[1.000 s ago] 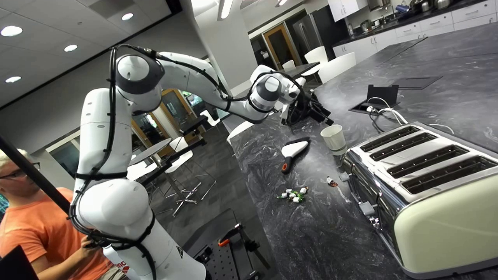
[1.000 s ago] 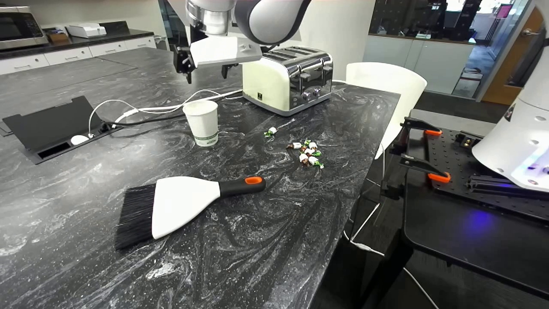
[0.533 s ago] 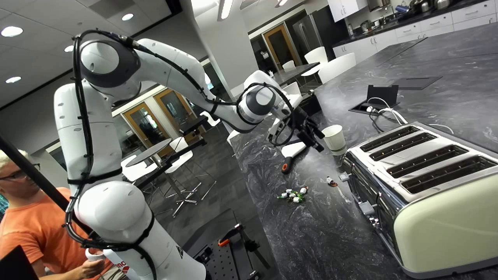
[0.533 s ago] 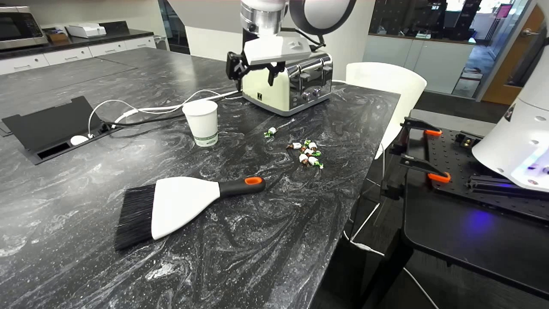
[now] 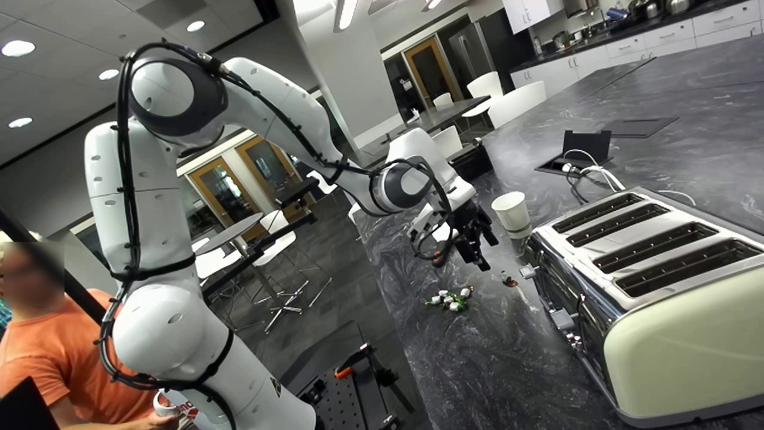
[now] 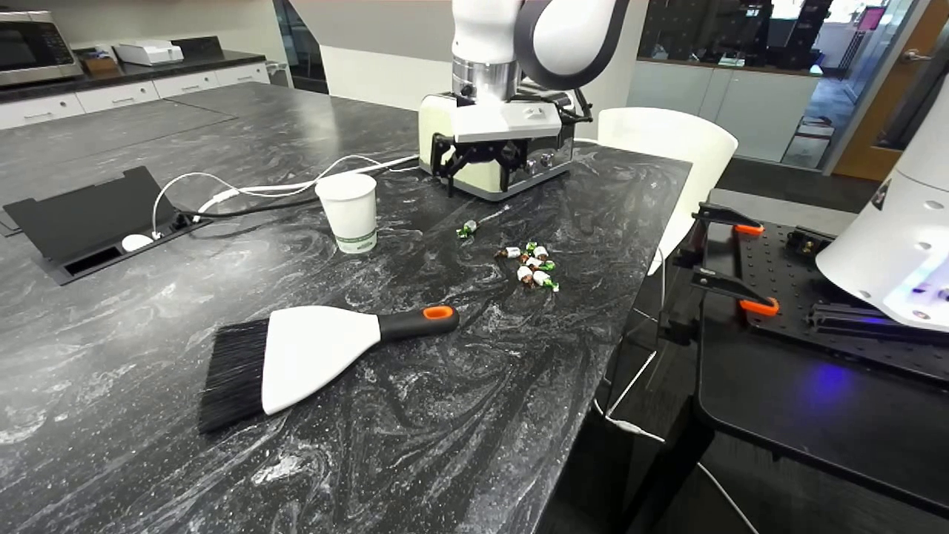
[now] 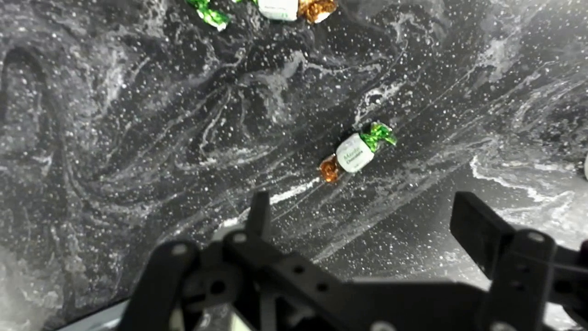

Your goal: Place three sweets in the cup

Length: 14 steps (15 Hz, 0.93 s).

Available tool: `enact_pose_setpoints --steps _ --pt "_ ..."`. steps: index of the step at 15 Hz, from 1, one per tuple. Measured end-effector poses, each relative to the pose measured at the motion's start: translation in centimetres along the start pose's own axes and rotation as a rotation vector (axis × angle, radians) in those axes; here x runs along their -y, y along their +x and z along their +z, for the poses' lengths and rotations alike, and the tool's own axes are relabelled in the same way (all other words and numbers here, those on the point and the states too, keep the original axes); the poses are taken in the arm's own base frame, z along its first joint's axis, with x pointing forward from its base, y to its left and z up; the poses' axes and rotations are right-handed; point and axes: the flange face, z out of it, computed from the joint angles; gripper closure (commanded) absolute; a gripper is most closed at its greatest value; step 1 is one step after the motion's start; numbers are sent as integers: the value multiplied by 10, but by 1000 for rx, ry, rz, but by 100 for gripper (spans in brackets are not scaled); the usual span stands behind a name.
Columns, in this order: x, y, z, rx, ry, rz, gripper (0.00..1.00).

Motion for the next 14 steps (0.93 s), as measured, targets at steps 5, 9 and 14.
enact_pose_setpoints --steps 5,9,14 --pt "-4 3 31 50 -25 77 0" --pt "-1 5 48 71 -27 121 26" --pt "4 8 55 71 -22 135 64"
